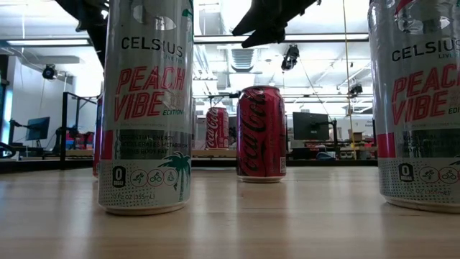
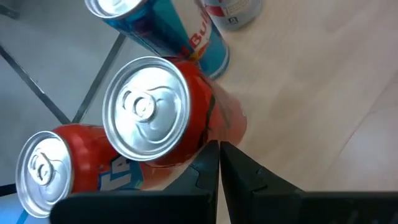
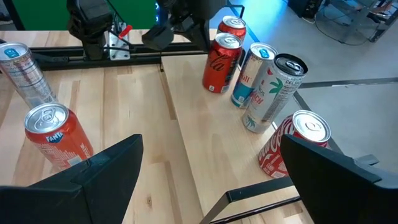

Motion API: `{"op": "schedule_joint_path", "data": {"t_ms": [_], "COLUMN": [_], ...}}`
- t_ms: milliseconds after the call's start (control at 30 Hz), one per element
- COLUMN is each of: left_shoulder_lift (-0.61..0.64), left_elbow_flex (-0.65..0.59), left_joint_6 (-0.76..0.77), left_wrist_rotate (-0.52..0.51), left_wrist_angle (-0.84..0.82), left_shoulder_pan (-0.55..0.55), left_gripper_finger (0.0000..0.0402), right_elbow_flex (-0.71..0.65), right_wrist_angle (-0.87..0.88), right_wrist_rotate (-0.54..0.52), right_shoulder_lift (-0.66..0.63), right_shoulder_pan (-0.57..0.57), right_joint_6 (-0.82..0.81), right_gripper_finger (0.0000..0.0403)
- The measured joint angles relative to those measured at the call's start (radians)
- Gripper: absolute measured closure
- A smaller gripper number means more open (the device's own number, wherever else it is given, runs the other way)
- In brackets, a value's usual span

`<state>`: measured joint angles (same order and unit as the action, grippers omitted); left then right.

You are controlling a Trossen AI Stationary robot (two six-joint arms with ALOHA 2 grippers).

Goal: Place canned beverage on shelf
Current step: Put the top red black soda can on the shelf, then put the red black soda can on the shelf aligned with the other red black soda can

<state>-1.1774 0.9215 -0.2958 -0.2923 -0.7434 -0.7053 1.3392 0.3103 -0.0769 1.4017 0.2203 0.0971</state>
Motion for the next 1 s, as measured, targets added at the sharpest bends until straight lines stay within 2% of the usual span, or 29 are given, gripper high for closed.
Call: {"op": "schedule_joint_path", "data": {"t_ms": [200,400,467,567,733,1000], "left_shoulder_lift": [0.016,0.058,0.080,0.119,0.131,0.072], "left_elbow_flex": [0.000,0.000,0.000,0.000,0.000,0.000], "left_joint_6": [0.006,-0.008,-0.009,-0.002,0.009,0.028], "left_wrist_rotate": [0.017,0.203,0.232,0.207,0.028,0.093], "left_wrist_angle": [-0.006,-0.015,0.012,0.069,0.149,0.149], "left_shoulder_pan": [0.000,0.002,0.002,0.001,-0.027,-0.094], "left_gripper_finger": [0.0402,0.0402,0.0402,0.0402,0.0402,0.0402], "right_elbow_flex": [0.000,0.000,0.000,0.000,0.000,-0.001], "right_wrist_angle": [0.000,0.000,0.000,0.000,-0.001,-0.001], "right_wrist_rotate": [0.000,0.000,0.000,0.000,0.000,-0.002], "right_shoulder_lift": [0.000,0.000,0.000,0.000,0.000,0.000], "right_shoulder_pan": [0.000,0.000,0.000,0.000,0.000,0.000], "right_joint_6": [0.000,-0.007,-0.008,-0.010,-0.012,-0.031], "right_gripper_finger": [0.0035,0.0035,0.0035,0.0035,0.0035,0.0035]}}
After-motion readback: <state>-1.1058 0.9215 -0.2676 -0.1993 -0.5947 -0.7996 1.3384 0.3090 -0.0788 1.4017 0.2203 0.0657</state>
